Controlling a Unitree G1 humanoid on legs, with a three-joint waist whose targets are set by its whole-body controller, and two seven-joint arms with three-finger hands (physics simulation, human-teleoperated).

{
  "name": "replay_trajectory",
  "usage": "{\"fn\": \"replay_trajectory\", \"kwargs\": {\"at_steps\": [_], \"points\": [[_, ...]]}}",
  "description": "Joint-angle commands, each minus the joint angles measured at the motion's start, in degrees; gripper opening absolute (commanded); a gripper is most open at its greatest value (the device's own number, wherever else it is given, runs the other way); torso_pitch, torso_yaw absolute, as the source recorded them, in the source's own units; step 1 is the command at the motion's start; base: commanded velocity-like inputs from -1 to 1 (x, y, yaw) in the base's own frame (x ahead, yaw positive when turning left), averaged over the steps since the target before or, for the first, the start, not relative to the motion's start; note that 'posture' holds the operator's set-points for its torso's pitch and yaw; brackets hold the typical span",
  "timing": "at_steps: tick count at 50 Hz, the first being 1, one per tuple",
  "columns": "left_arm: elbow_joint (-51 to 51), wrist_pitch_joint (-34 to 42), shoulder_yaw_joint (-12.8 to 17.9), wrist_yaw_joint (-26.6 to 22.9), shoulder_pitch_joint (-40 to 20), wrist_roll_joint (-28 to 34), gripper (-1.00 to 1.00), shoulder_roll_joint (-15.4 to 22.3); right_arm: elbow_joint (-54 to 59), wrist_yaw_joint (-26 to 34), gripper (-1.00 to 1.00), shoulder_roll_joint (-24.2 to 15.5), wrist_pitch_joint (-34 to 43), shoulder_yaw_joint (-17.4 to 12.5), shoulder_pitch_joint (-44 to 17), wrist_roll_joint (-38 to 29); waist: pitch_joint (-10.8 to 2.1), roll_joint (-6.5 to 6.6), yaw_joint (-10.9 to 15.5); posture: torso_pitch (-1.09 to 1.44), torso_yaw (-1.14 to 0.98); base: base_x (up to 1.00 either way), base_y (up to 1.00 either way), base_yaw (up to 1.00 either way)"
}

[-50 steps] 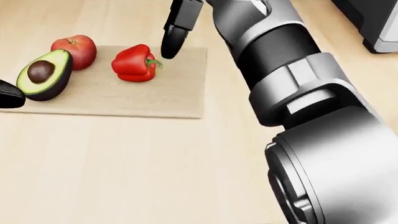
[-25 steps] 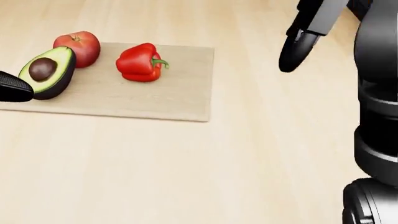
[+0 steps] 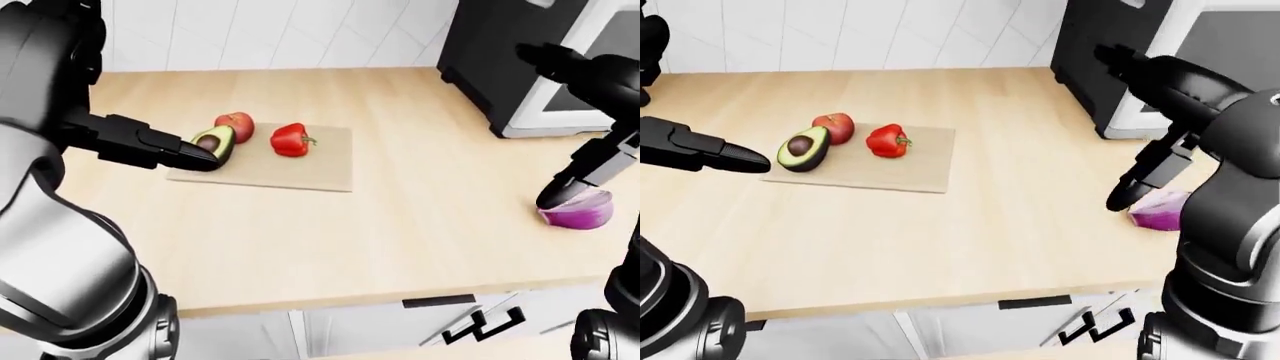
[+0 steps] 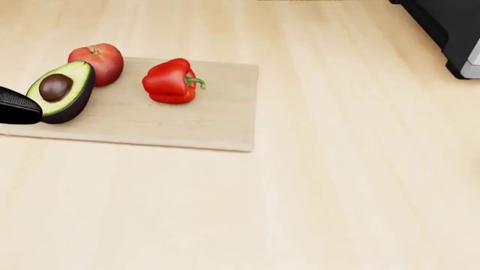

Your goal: Place the avocado, onion, tomato and bell pepper on the cutting board.

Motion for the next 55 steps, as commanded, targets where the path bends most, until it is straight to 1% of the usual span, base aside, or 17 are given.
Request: {"fn": "replay_trajectory", "kwargs": {"at_steps": [1, 4, 6, 13, 17, 19, 25, 29, 38, 46, 52, 55], "points": [[-0.7, -0.9, 0.6, 0.6, -1.5, 0.4, 1.0, 0.6, -1.7, -1.4, 1.0, -1.5, 0.0, -2.3, 0.4, 1.0, -1.44, -0.19, 0.0, 0.0, -0.06, 0.0, 0.0, 0.0], [-0.6, -1.2, 0.6, 1.0, -1.4, 0.2, 1.0, 0.3, -1.2, -3.3, 1.0, -3.0, -1.1, -4.6, 3.9, 2.5, -1.46, -0.39, 0.1, 0.0, -0.06, 0.0, 0.0, 0.0], [-0.7, -1.1, 0.7, 1.0, -1.3, 0.1, 1.0, 0.4, -0.6, -4.4, 1.0, -3.9, -1.7, -5.5, 5.6, 3.3, -1.53, -0.54, 0.1, 0.0, -0.06, 0.0, 0.0, 0.0], [-1.2, -1.0, 0.8, 1.3, -0.6, -0.1, 1.0, 0.4, 2.2, -7.8, 1.0, -5.6, -4.3, -7.4, 9.7, 4.6, -1.63, -0.85, 0.2, 0.0, -0.06, 0.0, 0.0, 0.0], [-1.6, -0.6, 0.8, 1.0, -0.4, -0.3, 1.0, 0.7, 5.3, -10.5, 1.0, -5.5, -5.1, -7.2, 10.0, 4.7, -1.72, -1.01, 0.2, 0.0, -0.06, 0.0, 0.0, 0.0], [-1.4, -0.5, 0.8, 1.0, -0.9, -0.3, 1.0, 0.9, 6.7, -11.9, 1.0, -5.5, -5.4, -7.6, 10.3, 5.1, -1.79, -1.05, 0.1, 0.0, -0.06, 0.0, 0.0, 0.0], [-0.4, -0.8, 0.4, 1.5, -1.9, -0.6, 1.0, 0.7, 10.0, -14.5, 1.0, -5.1, -6.0, -7.2, 10.8, 5.6, -1.87, -1.2, 0.3, 0.0, -0.06, 0.0, 0.0, 0.0], [-0.4, -1.2, 0.4, 2.1, -1.3, -0.7, 1.0, 0.2, 11.5, -15.4, 1.0, -5.6, -7.2, -8.1, 12.9, 5.8, -1.94, -1.25, 0.4, 0.0, -0.06, 0.0, 0.0, 0.0], [-0.6, -1.4, 0.8, 2.4, -0.6, -1.2, 1.0, 0.5, 13.2, -16.2, 1.0, -6.4, -7.8, -9.3, 14.3, 6.2, -2.07, -1.33, 0.5, 0.0, -0.06, 0.0, 0.0, 0.0], [-0.9, -1.2, 0.9, 2.3, -0.4, -1.4, 1.0, 0.9, 13.3, -17.4, 1.0, -5.3, -8.3, -10.6, 17.1, 5.9, -2.09, -1.41, 0.5, 0.0, -0.06, 0.0, 0.0, 0.0], [-1.2, -1.0, 0.9, 2.0, -0.2, -1.2, 1.0, 1.1, 13.6, -18.2, 1.0, -5.0, -9.2, -12.7, 20.2, 6.0, -2.08, -1.42, 0.5, 0.0, -0.06, 0.0, 0.0, 0.0], [-1.2, -1.2, 1.0, 2.1, 0.1, -1.2, 1.0, 1.0, 13.8, -18.8, 1.0, -4.4, -9.6, -13.1, 21.2, 5.9, -2.05, -1.42, 0.5, 0.0, -0.06, 0.0, 0.0, 0.0]]}}
